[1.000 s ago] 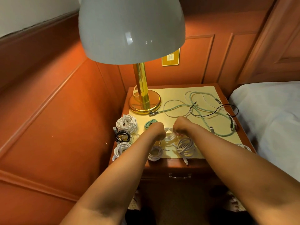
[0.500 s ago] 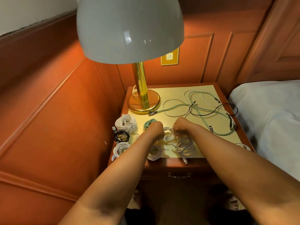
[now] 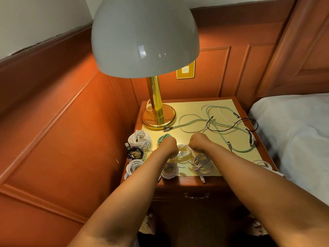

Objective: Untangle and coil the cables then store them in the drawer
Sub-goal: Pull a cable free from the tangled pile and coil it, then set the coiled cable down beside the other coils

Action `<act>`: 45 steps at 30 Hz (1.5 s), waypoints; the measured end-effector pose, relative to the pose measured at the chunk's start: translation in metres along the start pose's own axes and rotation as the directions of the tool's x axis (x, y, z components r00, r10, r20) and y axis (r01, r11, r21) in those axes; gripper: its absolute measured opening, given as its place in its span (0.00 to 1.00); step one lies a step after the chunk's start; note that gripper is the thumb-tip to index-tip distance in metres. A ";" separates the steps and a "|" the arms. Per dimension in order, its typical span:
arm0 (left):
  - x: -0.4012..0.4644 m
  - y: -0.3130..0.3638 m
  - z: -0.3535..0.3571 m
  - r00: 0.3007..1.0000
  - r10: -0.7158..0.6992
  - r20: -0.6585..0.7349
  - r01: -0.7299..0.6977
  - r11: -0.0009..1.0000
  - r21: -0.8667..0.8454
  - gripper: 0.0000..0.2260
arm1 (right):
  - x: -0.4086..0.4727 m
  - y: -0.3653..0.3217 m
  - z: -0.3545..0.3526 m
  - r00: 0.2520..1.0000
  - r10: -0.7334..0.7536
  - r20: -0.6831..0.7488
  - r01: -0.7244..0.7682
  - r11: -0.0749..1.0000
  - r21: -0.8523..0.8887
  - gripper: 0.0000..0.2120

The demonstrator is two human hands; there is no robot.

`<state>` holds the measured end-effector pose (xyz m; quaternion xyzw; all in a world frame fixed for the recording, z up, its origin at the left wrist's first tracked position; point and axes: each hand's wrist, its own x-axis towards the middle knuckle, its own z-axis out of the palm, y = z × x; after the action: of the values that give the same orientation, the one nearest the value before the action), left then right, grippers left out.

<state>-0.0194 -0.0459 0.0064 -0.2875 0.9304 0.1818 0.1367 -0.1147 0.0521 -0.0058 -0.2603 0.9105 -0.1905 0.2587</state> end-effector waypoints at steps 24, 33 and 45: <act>-0.014 0.040 -0.041 0.892 0.111 -0.439 -0.233 0.944 -0.235 0.12 | -0.050 0.037 -0.098 0.920 -0.035 -0.391 0.120 0.974 0.194 0.13; 0.053 0.023 -0.027 0.932 0.050 -0.359 -0.110 0.982 -0.151 0.15 | 0.026 0.025 -0.083 0.953 -0.099 -0.285 0.128 0.988 0.084 0.14; 0.120 0.003 -0.013 0.967 0.143 -0.213 -0.115 0.983 0.141 0.09 | 0.122 0.014 -0.055 0.978 -0.210 0.002 0.197 0.915 -0.353 0.17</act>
<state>-0.1187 -0.1073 -0.0241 -0.2355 0.9663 0.0971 0.0380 -0.2409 0.0047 -0.0139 -0.3920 0.9023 -0.0553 0.1704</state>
